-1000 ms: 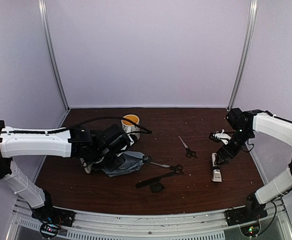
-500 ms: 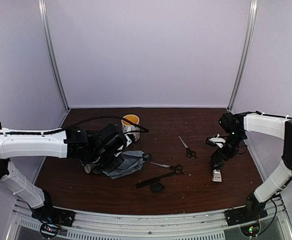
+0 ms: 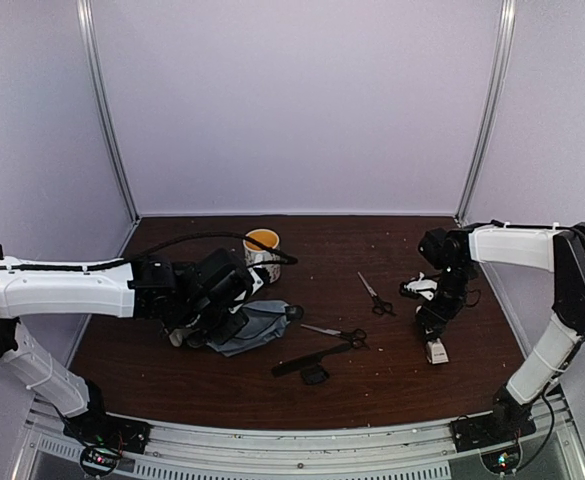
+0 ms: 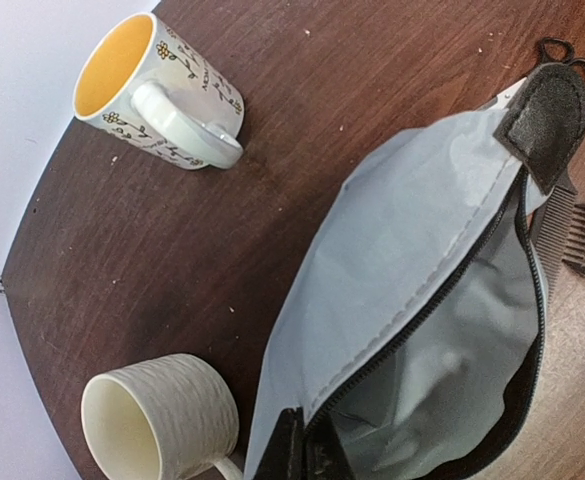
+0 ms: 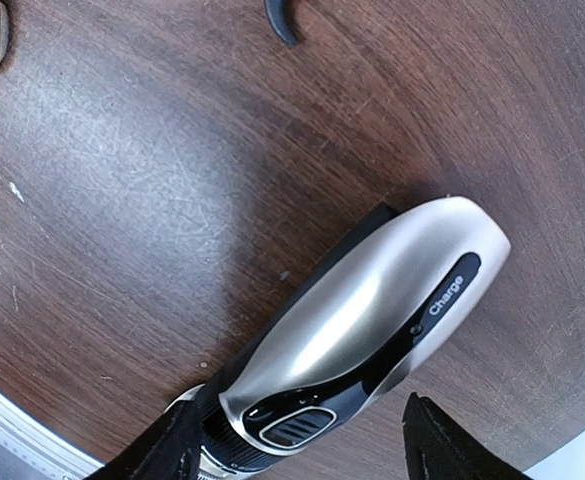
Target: Sort the hair-cutting tools
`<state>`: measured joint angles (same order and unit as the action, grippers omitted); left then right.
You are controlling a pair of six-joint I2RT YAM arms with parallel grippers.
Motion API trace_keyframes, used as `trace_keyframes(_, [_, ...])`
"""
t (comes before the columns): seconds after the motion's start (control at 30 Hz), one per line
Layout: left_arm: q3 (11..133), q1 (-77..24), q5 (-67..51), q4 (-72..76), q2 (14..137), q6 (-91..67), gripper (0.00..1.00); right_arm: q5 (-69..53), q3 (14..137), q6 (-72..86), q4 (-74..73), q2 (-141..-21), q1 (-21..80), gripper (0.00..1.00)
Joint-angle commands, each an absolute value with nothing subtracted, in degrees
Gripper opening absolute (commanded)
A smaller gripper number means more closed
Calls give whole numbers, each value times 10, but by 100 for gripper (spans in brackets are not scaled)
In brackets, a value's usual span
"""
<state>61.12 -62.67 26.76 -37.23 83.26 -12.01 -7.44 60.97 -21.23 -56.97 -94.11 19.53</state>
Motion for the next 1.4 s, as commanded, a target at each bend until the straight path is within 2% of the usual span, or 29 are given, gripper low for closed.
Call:
trace_keyframes(0.0, [611,-623,263,-342,832,-119,0,-77,617,-253,-584,-934,196,68])
trace_keyframes(0.1, [611,-623,263,-340,833,-118,0,-53,600,-272,-572,-921,196,56])
trace_keyframes(0.17, [610,-623,259,-338,833,-117,0,-40,588,-278,-562,-913,196,54])
trace_keyframes(0.27, [610,-623,254,-336,836,-118,0,-47,570,-287,-554,-897,196,57])
trace_keyframes(0.43, [610,-623,248,-334,834,-122,0,-55,545,-288,-555,-878,196,73])
trace_keyframes(0.7, [610,-623,238,-329,831,-123,0,-24,494,-267,-530,-879,194,73])
trace_keyframes(0.97, [613,-623,228,-329,837,-120,0,-19,501,-262,-523,-883,180,56])
trace_keyframes(1.07, [616,-623,219,-335,834,-117,0,-19,504,-273,-530,-878,178,37])
trace_keyframes(1.2, [652,-623,185,-369,836,-100,0,-15,520,-305,-561,-848,178,22])
trace_keyframes(1.37, [680,-623,141,-403,844,-88,0,-19,562,-354,-622,-785,193,18])
